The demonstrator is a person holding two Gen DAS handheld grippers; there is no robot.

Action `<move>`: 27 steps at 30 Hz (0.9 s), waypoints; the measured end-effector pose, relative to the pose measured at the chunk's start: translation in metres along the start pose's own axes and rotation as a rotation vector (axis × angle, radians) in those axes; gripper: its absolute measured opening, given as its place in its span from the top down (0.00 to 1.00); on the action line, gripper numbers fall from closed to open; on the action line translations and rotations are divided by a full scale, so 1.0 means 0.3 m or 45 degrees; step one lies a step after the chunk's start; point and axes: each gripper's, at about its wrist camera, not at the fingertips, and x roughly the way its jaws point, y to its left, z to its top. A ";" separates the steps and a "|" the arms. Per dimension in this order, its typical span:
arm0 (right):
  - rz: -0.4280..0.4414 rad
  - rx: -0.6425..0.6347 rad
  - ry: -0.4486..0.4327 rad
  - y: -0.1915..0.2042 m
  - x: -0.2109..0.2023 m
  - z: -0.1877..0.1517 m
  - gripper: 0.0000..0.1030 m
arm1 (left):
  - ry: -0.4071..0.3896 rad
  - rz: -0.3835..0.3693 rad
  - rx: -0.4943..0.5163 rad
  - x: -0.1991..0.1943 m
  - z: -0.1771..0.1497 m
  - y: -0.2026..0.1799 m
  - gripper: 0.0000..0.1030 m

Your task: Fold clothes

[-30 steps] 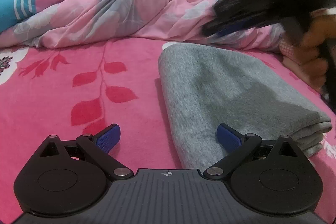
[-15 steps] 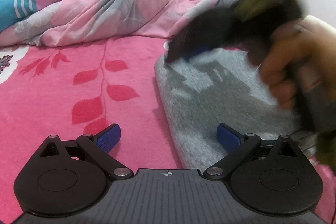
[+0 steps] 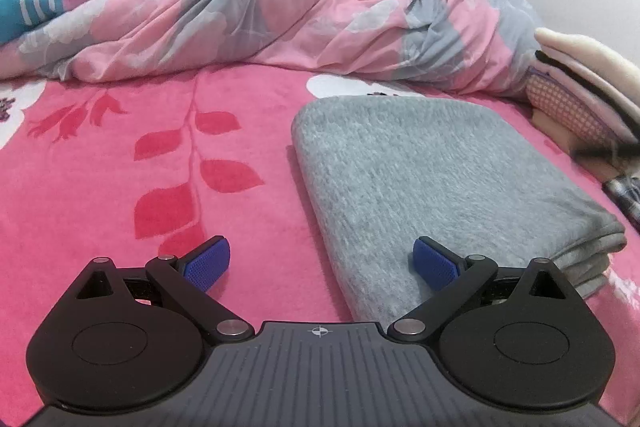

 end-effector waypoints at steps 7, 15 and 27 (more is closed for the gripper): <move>-0.058 0.122 -0.079 -0.124 -0.088 -0.123 0.71 | -0.096 -0.046 0.055 -0.046 0.008 0.001 0.04; 0.002 0.201 -0.003 -0.169 -0.017 -0.240 0.70 | -0.116 -0.081 0.218 -0.057 -0.038 -0.080 0.03; -0.085 -0.076 -0.269 -0.011 -0.140 -0.179 0.70 | -0.107 -0.086 0.216 -0.053 -0.041 -0.073 0.02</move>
